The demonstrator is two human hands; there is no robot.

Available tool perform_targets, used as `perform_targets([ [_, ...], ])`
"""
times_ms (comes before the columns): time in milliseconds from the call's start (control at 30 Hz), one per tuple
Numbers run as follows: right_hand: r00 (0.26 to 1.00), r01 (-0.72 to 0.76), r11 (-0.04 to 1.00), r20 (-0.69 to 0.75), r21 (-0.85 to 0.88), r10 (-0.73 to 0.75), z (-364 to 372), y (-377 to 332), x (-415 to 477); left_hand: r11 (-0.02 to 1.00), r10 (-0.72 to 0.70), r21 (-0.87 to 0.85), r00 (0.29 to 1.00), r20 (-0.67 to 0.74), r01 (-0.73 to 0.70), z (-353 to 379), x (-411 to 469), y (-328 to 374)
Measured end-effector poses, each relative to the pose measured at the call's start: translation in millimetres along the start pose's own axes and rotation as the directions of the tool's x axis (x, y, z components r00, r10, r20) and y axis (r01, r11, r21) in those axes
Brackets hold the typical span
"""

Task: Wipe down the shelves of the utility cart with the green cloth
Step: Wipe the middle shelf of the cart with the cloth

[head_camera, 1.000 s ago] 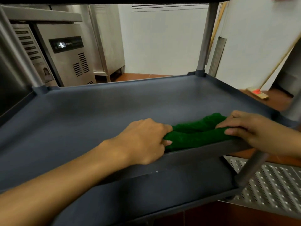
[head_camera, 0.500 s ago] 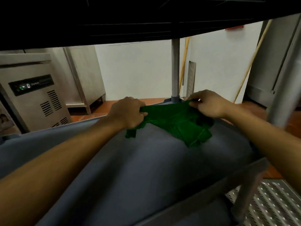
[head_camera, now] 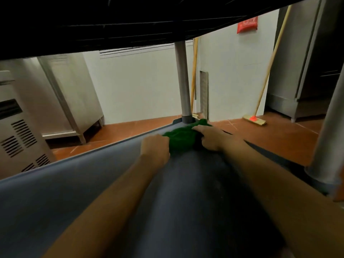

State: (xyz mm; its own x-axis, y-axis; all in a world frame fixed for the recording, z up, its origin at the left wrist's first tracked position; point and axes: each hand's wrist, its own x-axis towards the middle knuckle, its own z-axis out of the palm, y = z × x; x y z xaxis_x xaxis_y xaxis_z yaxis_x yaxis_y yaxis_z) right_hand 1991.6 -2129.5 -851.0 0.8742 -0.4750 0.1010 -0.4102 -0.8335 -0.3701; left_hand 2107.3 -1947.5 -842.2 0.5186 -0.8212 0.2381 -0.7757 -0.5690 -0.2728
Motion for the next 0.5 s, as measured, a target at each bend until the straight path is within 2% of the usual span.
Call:
perform_targets([
  [233,0.997,-0.010,0.980,0.078,-0.196,0.026,0.5,-0.2,2.9,0.996,0.028,-0.080,0.998,0.053,-0.024,0.0,-0.7,-8.6],
  [500,0.999,0.011,0.974,0.039,-0.228,-0.002,-0.3,-4.7,-35.0,0.985,0.042,-0.169,0.996,0.080,-0.028,-13.5,-38.6,-3.8],
])
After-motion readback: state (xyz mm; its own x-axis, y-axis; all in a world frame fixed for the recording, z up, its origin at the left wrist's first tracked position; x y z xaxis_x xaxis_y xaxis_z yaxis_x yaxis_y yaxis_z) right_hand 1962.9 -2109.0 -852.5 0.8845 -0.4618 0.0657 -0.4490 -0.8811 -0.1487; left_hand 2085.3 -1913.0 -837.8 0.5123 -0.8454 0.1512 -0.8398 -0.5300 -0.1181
